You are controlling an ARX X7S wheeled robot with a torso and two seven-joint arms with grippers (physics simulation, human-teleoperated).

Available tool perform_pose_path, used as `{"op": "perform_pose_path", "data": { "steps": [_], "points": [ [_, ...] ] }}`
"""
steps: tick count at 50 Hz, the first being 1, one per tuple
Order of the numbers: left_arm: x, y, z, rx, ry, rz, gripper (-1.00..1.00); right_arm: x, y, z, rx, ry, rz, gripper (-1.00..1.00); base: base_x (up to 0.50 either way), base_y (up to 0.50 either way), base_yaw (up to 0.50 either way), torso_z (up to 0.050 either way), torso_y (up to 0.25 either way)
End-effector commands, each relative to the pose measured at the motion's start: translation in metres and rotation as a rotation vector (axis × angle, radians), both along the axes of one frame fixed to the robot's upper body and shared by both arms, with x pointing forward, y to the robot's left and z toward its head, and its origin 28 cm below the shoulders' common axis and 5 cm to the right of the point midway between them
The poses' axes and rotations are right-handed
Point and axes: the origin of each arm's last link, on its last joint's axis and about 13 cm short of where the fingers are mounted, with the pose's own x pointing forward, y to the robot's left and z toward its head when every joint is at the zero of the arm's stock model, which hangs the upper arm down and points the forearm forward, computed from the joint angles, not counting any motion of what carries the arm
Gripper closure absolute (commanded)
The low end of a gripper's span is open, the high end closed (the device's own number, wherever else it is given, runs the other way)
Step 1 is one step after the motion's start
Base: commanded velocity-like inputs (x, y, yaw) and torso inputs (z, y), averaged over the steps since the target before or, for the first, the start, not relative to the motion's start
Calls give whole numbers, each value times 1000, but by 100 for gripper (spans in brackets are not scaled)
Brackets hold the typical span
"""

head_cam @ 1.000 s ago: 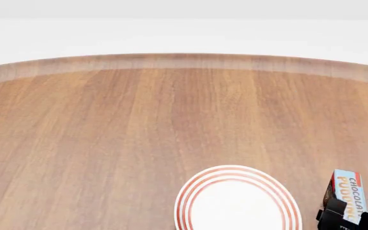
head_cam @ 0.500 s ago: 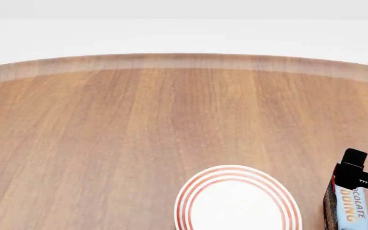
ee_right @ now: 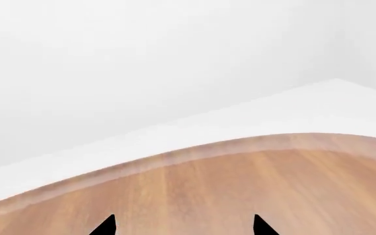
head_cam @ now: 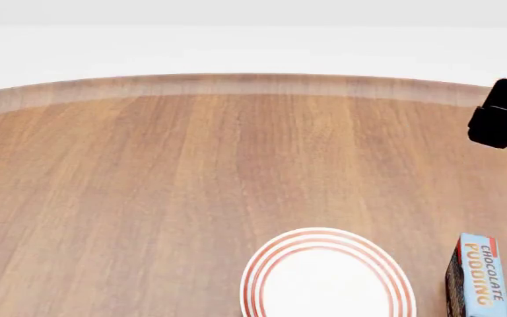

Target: Put the chocolate pudding to the right of the plate.

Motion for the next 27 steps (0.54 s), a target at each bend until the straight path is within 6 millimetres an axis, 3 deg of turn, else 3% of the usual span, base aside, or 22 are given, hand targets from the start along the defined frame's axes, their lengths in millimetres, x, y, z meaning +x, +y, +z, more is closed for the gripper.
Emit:
{"op": "perform_pose_path", "data": {
  "steps": [1, 11, 27],
  "points": [
    [0, 0, 0, -4, -1, 0, -100, -23, 19, 59, 10, -246, 18, -100, 0, 0, 0, 0, 0],
    [0, 0, -1, -8, -1, 0, -100, -50, 43, 101, -5, -391, 117, -100, 0, 0, 0, 0, 0],
    [0, 1, -1, -14, -4, -1, -100, -87, 76, 147, -91, -504, 207, -100, 0, 0, 0, 0, 0]
  ]
}}
